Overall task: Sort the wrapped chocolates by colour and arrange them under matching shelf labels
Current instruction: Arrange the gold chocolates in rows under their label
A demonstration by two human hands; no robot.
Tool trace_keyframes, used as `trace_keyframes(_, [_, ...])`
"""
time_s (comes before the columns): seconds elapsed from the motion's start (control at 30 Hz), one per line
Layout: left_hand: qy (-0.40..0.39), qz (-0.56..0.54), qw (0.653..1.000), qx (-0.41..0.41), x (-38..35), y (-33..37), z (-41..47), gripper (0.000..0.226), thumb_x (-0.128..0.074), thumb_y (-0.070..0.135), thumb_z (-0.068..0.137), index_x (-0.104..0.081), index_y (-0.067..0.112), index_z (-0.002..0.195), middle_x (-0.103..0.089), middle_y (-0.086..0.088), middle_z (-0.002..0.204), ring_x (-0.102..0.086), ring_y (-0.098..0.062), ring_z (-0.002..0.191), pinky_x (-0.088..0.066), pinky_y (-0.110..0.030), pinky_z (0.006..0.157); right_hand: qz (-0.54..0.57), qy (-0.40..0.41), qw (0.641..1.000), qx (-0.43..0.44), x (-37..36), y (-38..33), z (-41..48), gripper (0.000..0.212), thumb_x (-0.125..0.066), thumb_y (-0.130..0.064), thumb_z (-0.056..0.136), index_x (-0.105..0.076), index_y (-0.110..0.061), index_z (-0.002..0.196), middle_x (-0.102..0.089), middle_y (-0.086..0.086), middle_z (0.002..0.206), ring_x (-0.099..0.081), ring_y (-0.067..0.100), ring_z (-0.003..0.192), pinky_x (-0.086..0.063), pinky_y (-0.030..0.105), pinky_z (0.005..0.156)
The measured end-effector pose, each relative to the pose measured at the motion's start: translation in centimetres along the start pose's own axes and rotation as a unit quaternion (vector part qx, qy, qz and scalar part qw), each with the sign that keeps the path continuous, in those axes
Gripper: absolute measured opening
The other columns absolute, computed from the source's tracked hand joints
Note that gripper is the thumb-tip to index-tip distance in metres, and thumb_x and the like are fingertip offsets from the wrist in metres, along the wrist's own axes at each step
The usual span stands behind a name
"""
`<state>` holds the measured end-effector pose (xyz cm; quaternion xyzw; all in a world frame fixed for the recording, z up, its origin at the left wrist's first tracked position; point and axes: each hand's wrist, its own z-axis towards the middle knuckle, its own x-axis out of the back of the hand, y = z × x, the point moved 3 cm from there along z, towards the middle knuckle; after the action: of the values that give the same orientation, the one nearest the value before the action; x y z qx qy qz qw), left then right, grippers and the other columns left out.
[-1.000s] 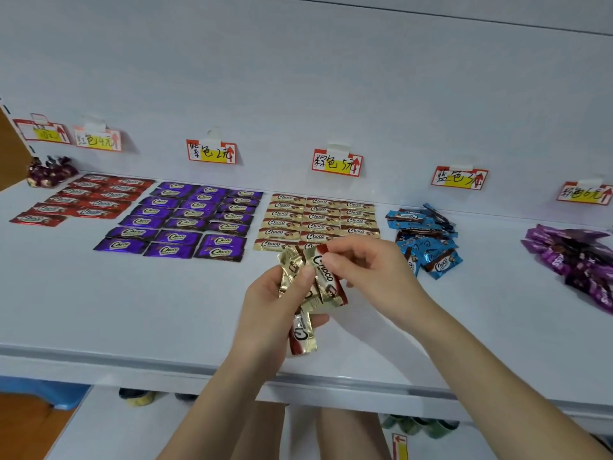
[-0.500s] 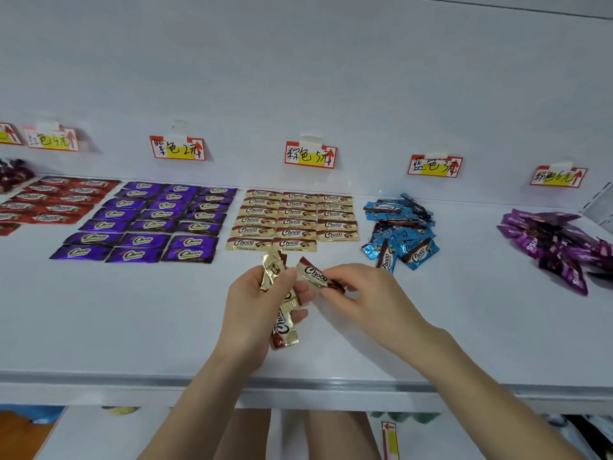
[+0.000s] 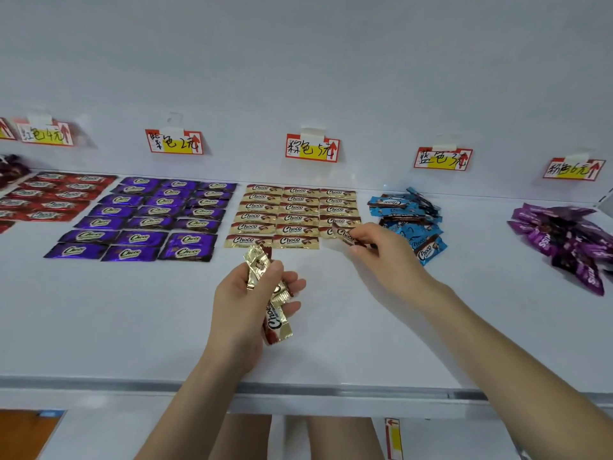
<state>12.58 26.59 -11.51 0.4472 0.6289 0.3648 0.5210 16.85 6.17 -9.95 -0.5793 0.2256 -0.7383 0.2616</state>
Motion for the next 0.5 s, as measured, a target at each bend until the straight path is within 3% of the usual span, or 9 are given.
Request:
trace_keyframes(0.07, [-0.001, -0.001, 1.0, -0.002, 0.0, 0.0, 0.0, 0.014, -0.058, 0.021, 0.089, -0.062, 0.01, 0.097, -0.073, -0.007, 0.08, -0.072, -0.021, 0.077, -0.054, -0.026, 0.05, -0.062, -0.01, 0.998, 0.025, -0.3, -0.1, 0.0, 0.025, -0.056, -0.013, 0.09, -0.06, -0.01, 0.115, -0.063, 0.005, 0.11, -0.055, 0.019, 0.099, -0.04, 0.028, 0.083])
trace_keyframes(0.23, [-0.002, -0.011, 1.0, 0.002, 0.1, 0.0, 0.0, 0.012, -0.059, 0.02, 0.089, -0.063, 0.011, 0.096, -0.073, -0.007, 0.08, -0.072, -0.021, 0.077, -0.053, -0.025, 0.049, -0.131, -0.042, 0.989, 0.057, -0.8, -0.3, 0.3, 0.02, -0.052, -0.012, 0.092, -0.064, -0.004, 0.106, -0.065, 0.009, 0.106, -0.055, 0.025, 0.097, -0.043, 0.037, 0.082])
trace_keyframes(0.5, [0.001, -0.02, 1.0, 0.004, 0.0, 0.1, -0.1, 0.013, -0.058, 0.02, 0.089, -0.061, 0.01, 0.097, -0.073, -0.007, 0.078, -0.072, -0.02, 0.075, -0.053, -0.025, 0.049, -0.153, -0.004, 0.984, 0.09, -1.2, -0.7, -1.3, 0.027, -0.049, -0.022, 0.094, -0.063, -0.012, 0.114, -0.057, 0.002, 0.116, -0.046, 0.018, 0.107, -0.032, 0.021, 0.081])
